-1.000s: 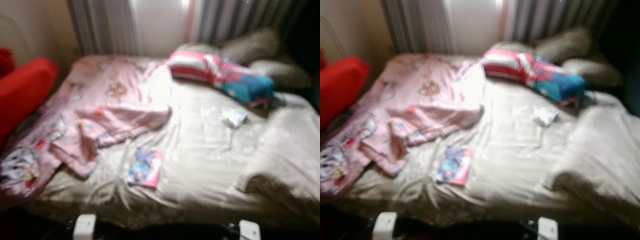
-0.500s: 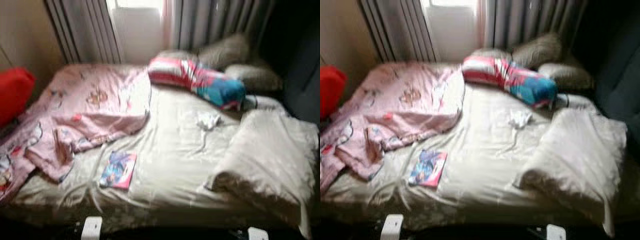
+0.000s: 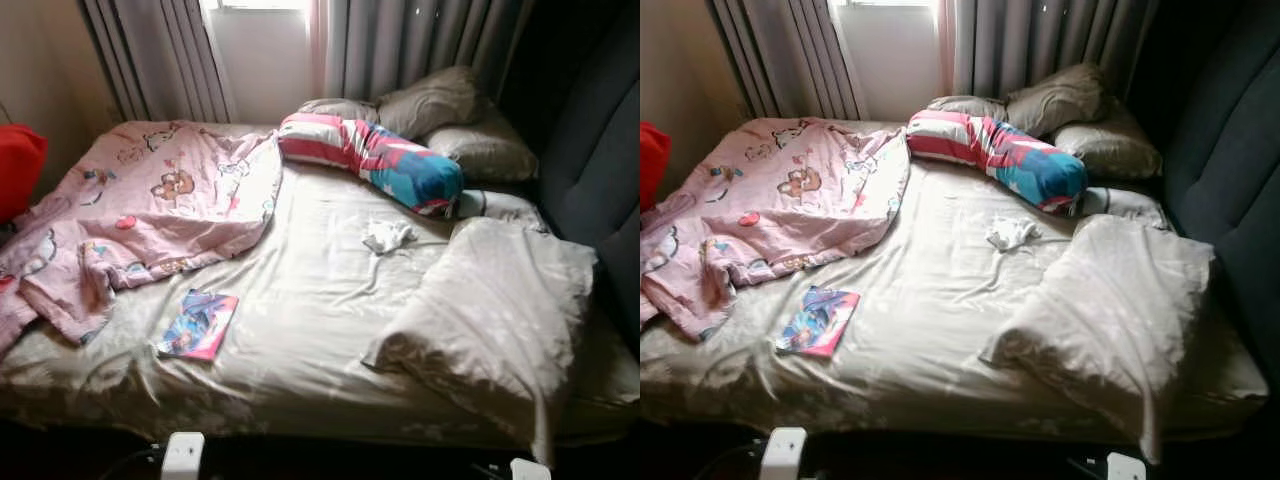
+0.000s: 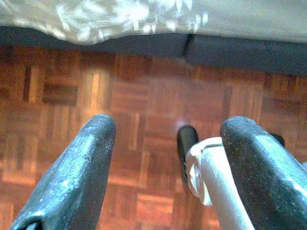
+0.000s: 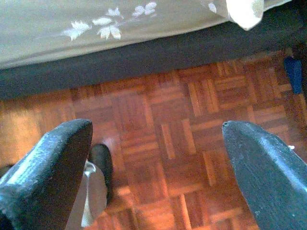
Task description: Clean up the room
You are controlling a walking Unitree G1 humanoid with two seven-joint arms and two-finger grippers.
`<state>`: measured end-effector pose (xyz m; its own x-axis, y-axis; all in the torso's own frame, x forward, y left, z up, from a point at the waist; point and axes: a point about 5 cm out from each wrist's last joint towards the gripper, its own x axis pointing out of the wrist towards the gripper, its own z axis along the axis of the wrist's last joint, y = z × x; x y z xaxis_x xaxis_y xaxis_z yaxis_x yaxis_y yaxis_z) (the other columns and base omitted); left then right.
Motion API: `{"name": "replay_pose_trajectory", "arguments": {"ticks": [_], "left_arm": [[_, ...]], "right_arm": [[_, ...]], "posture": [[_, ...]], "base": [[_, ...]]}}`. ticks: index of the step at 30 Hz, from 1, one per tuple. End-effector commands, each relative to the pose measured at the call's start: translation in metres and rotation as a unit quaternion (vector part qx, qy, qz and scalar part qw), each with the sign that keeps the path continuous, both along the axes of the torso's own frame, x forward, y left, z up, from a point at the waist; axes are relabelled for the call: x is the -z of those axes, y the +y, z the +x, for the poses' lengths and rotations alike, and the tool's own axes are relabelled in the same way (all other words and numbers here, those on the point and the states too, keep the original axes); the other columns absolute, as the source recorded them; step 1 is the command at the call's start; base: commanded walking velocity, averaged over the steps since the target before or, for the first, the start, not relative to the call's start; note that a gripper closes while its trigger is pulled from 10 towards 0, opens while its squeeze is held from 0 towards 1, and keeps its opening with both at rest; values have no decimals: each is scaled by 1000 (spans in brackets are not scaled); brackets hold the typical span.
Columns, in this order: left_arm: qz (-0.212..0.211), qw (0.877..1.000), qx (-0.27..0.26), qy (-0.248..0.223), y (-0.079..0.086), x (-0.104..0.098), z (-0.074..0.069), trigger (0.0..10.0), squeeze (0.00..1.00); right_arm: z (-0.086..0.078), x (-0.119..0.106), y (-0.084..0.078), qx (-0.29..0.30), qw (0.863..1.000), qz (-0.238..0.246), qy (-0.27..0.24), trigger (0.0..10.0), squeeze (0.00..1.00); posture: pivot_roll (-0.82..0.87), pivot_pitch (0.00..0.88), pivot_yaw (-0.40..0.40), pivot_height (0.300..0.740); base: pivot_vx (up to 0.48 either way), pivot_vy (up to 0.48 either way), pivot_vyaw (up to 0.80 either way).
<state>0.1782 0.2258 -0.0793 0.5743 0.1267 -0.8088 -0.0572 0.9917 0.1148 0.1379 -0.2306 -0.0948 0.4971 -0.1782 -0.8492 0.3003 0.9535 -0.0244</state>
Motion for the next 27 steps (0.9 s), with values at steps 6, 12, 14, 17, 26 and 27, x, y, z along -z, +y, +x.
{"name": "replay_pose_trajectory", "arguments": {"ticks": [6, 12, 14, 17, 26, 27], "left_arm": [[-4, 1000, -10, 2, 0, 1, -3, 10000, 0], [-8, 1000, -10, 0, 0, 1, -2, 10000, 0], [-8, 1000, -10, 0, 0, 1, -2, 10000, 0], [-8, 1000, -10, 0, 0, 1, -2, 10000, 0], [-8, 1000, -10, 0, 0, 1, -2, 10000, 0], [-8, 1000, -10, 0, 0, 1, -2, 10000, 0]], "right_arm": [[0, 0, -1, 4, 1000, 4, -1, 10000, 0], [0, 0, 0, 5, 1000, 6, -1, 10000, 0], [0, 1, 4, 4, 1000, 8, 0, 10000, 0], [0, 1, 5, 4, 1000, 8, 0, 10000, 0], [0, 1, 6, 8, 1000, 11, 0, 10000, 0], [0, 1, 6, 8, 1000, 11, 1, 10000, 0]], "posture": [[29, 0, -31, 740], [29, 1, -29, 740], [29, 2, -30, 740], [29, 2, -30, 740], [30, 8, -29, 740], [30, 8, -29, 740]], "base": [[0, 0, 0], [0, 0, 0], [0, 0, 0], [0, 0, 0], [137, 0, 0], [255, 0, 0]]}}
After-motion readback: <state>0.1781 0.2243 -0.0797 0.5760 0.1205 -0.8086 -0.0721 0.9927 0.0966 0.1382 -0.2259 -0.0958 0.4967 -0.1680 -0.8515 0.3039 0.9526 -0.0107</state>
